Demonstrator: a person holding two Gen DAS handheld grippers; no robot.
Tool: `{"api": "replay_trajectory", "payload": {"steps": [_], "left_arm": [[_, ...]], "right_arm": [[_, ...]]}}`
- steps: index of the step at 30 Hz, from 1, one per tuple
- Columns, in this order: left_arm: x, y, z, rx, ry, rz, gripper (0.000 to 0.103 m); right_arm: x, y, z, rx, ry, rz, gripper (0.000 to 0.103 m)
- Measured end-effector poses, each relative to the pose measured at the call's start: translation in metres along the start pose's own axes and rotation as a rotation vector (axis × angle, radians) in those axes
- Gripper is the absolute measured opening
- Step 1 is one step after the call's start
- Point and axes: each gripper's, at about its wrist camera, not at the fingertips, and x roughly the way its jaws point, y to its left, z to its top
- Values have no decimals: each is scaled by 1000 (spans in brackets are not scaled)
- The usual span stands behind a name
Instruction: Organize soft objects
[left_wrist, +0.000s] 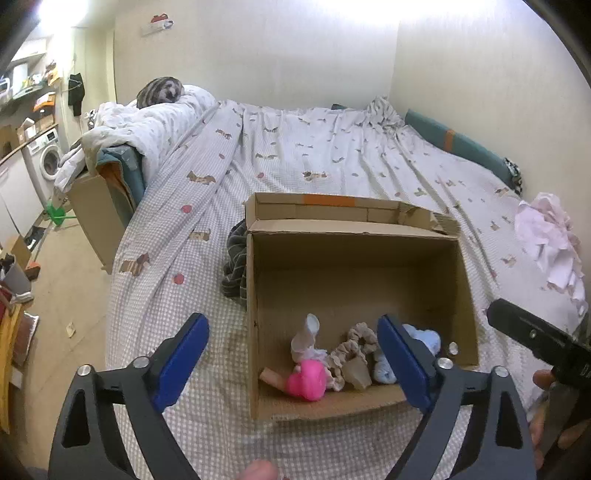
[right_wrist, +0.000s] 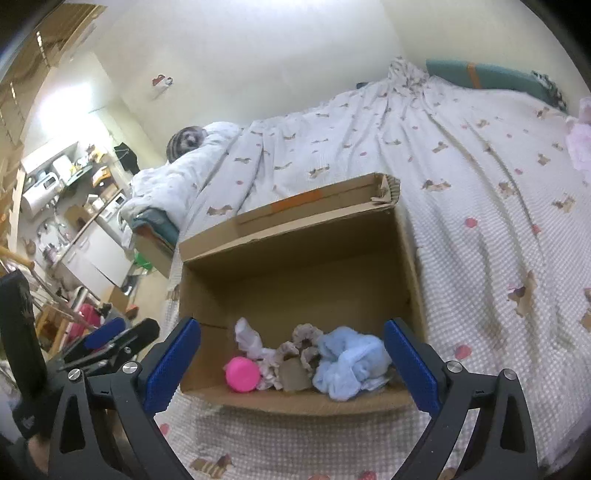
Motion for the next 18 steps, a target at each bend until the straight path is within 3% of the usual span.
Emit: {"api": "replay_trajectory", "payload": {"steps": [8, 18], "left_arm": [[-45, 10, -20, -9, -55, -3, 94], [-65, 21, -49, -51, -18, 14, 95]], "right_arm": [[-25, 10, -20, -48, -30, -46, 103], [-49, 12, -42, -39, -52, -68, 103]]}}
